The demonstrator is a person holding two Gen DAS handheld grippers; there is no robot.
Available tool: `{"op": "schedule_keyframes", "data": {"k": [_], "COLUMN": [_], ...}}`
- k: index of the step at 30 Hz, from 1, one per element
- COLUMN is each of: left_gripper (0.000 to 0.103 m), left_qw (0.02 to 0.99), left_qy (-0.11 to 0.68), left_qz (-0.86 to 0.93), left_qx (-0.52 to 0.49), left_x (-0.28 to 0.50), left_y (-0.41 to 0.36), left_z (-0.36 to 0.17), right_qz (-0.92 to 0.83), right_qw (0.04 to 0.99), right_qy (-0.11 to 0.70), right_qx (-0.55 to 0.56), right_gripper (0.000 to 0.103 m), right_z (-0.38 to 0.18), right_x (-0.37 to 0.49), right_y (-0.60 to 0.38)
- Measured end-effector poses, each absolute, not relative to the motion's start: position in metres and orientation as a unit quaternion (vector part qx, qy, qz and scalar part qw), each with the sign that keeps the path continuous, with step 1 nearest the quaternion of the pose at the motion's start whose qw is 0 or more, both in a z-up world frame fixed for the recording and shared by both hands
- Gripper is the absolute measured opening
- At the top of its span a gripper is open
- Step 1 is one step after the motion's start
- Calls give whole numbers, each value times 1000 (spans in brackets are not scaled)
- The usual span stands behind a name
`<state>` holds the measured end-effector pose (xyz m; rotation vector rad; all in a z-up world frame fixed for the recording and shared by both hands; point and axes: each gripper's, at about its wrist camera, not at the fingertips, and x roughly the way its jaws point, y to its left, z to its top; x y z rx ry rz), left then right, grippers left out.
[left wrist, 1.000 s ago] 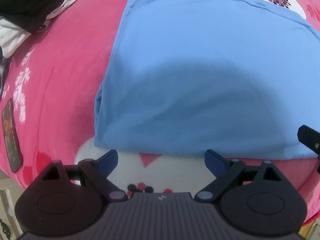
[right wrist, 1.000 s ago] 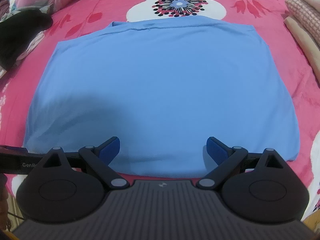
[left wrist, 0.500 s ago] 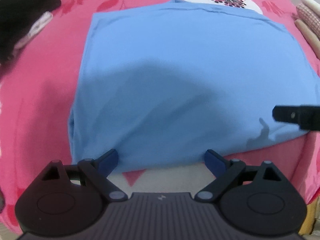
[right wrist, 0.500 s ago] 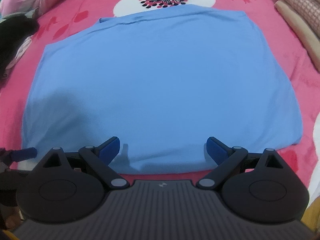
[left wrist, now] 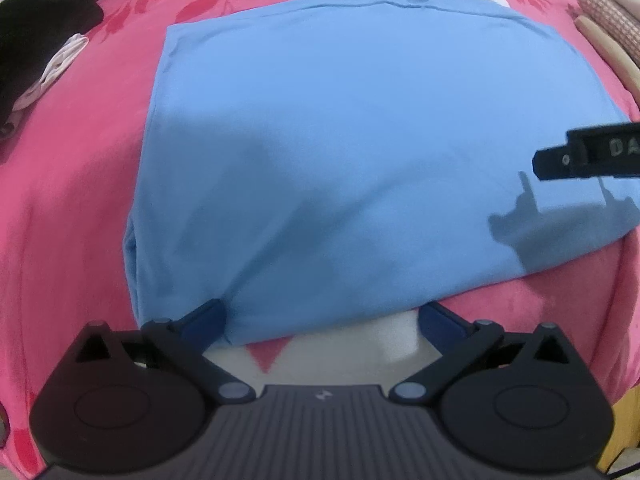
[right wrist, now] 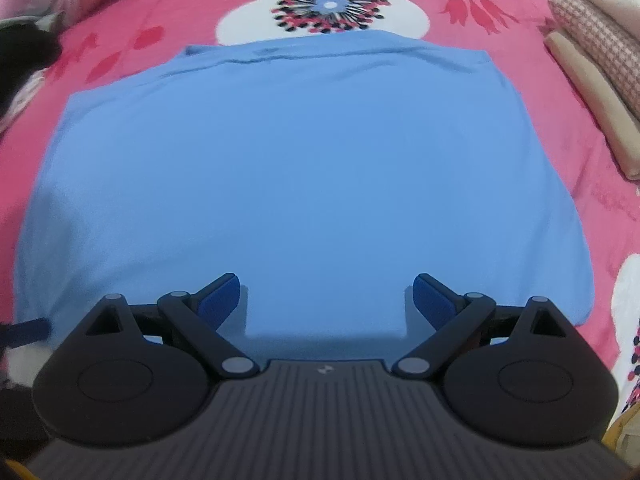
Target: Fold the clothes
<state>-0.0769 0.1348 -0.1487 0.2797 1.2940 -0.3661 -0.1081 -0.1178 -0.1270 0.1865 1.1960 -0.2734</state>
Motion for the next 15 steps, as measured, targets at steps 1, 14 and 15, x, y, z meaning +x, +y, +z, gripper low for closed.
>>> {"op": "schedule_keyframes", "data": {"k": [1, 14, 15], "left_gripper": [103, 103, 103], "left_qw": [773, 775, 776], "left_qy": [597, 592, 590], "left_qz": [-168, -176, -176], "left_qx": [130, 136, 136], "left_x": [-78, -84, -85], "left_y": [134, 133, 133], "left_z": [-149, -147, -147], "right_qz": [-129, -125, -125], "right_qw": [809, 790, 790], "right_qy": [567, 590, 590], "right_qx": [87, 111, 114], "right_gripper": [94, 102, 102], "right_z": [-131, -155, -155], "right_x": [-107, -103, -103], "right_y": [-120, -132, -133]}}
